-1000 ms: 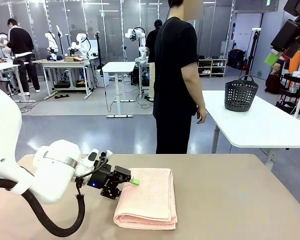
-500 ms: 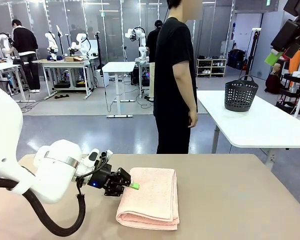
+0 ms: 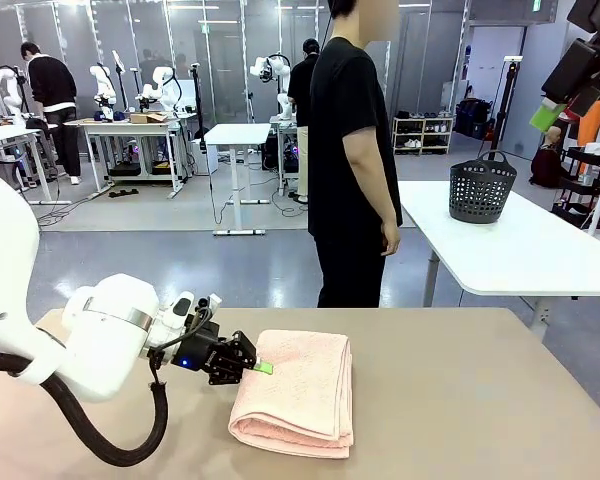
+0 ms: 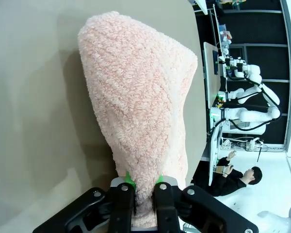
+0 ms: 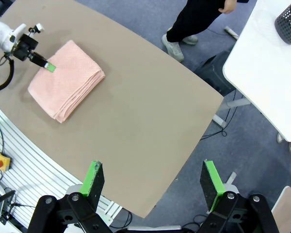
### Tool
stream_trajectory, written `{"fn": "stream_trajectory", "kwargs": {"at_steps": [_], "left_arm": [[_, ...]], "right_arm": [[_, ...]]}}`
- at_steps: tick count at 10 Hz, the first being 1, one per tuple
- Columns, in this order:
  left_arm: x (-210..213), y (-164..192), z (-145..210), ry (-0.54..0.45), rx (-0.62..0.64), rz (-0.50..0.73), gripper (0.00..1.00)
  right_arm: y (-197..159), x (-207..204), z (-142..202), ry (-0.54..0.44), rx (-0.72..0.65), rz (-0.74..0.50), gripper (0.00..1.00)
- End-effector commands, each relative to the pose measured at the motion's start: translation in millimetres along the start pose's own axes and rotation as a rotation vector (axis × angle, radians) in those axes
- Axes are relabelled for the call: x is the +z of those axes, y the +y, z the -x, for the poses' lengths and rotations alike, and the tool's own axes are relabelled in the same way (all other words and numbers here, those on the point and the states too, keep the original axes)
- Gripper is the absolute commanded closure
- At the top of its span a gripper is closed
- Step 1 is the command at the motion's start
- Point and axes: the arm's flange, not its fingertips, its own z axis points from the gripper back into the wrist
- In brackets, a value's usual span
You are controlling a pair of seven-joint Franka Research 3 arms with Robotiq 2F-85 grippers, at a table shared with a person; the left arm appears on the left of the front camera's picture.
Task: Fold the towel.
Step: Pick up the 100 cm Hotel Towel and place it on the left side of the table.
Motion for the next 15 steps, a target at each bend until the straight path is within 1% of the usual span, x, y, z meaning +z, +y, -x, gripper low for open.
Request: {"fn": "stream_trajectory", "kwargs": {"at_steps": [1, 8, 9, 10, 12, 13, 14, 15], "left_arm": [[-2.8, 2.5, 1.8, 0.001, -0.001, -0.004, 0.89], [-1.1, 2.7, 1.5, 0.003, 0.005, -0.003, 0.89], [26.3, 11.1, 5.4, -0.066, -0.040, -0.064, 0.87], [53.1, 12.0, 10.6, -0.042, -0.077, -0.089, 0.87], [116.0, 17.6, 16.0, -0.069, -0.127, -0.135, 0.87], [143.7, 25.4, 18.1, -0.081, -0.123, -0.143, 0.87], [168.6, 31.1, 20.5, -0.109, -0.111, -0.126, 0.87], [197.9, 39.5, 21.7, -0.133, -0.116, -0.143, 0.87]], "right_arm": [[0.0, -0.1, 0.9, 0.002, -0.002, 0.004, 0.00], [0.0, -0.1, 0.9, 0.002, -0.002, 0.004, 0.00], [0.0, -0.1, 0.9, 0.002, -0.002, 0.004, 0.00], [0.0, -0.1, 0.9, 0.002, -0.002, 0.004, 0.00], [0.0, -0.1, 0.9, 0.002, -0.002, 0.004, 0.00], [0.0, -0.1, 0.9, 0.002, -0.002, 0.004, 0.00], [0.0, -0.1, 0.9, 0.002, -0.002, 0.004, 0.00], [0.0, -0.1, 0.9, 0.002, -0.002, 0.004, 0.00]]}}
